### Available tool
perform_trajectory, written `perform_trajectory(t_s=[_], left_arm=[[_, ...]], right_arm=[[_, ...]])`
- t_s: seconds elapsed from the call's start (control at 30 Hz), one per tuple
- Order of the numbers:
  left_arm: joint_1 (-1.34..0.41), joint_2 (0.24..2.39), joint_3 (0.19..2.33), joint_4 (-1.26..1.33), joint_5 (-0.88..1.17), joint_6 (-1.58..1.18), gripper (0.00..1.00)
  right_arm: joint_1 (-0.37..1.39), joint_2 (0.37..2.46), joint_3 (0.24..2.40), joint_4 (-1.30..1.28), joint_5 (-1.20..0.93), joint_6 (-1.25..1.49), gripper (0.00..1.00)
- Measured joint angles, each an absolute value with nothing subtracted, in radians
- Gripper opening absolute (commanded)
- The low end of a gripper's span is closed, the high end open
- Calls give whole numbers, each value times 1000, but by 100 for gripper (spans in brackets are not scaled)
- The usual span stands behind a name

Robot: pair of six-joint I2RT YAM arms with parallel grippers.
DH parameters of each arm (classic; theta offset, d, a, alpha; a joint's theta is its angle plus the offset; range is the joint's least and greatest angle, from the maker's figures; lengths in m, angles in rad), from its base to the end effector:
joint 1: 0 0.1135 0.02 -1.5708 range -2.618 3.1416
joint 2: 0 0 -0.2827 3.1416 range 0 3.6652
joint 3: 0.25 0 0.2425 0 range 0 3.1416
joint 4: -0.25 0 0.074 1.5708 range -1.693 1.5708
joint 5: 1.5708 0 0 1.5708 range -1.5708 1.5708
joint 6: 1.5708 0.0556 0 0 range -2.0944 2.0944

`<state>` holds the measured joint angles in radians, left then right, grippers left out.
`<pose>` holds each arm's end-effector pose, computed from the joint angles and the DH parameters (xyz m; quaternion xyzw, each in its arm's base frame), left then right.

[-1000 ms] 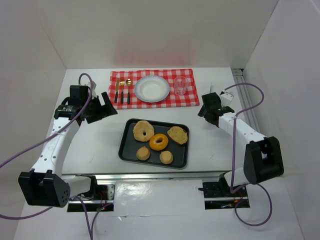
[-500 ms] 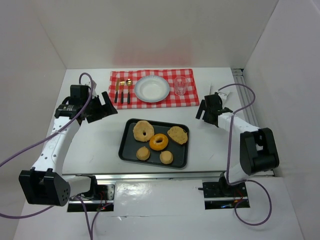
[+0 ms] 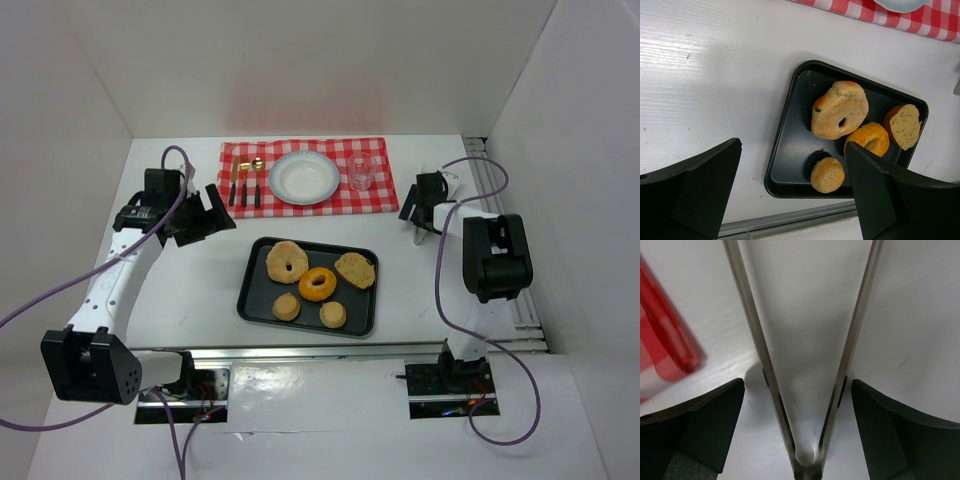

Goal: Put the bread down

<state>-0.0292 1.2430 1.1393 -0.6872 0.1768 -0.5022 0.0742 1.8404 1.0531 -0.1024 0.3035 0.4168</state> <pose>0.2590 -0.0174 0.3250 -0.1832 0.9035 -0.1782 0.3439 0.3838 0.0119 0.1632 0.2086 0.9095 -0.0580 0.3549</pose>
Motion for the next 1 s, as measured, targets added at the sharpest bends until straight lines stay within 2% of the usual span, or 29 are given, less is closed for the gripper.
perform_trajectory(t_s=[0.13,0.17,0.27,0.3,0.43,0.6,0.83,1.0], left_arm=[[-29,1248,1139,-688,177,-502,99],[-29,1248,1139,-687,177,-502,99],[-29,1248,1139,-688,174,-502,99],[-29,1248,1139,-688,173,-503,99],[-29,1248,1139,-688,169,-503,99],[-29,1248,1140,-688,168,-503,99],[-29,1234,1141,-690,165,-501,99],[-29,1222,1141,-691,165,-501,99]], right_arm=[[42,1922,1149,-85,311,403,80],[37,1944,1176,-81,319,398,70],[28,1979,1218,-73,333,393,54],[27,1981,1221,-73,336,392,45],[30,1972,1221,-82,336,383,32],[49,1848,1208,-133,317,378,31],[142,1378,1122,-259,173,391,33],[279,1106,1013,-399,3,409,41]])
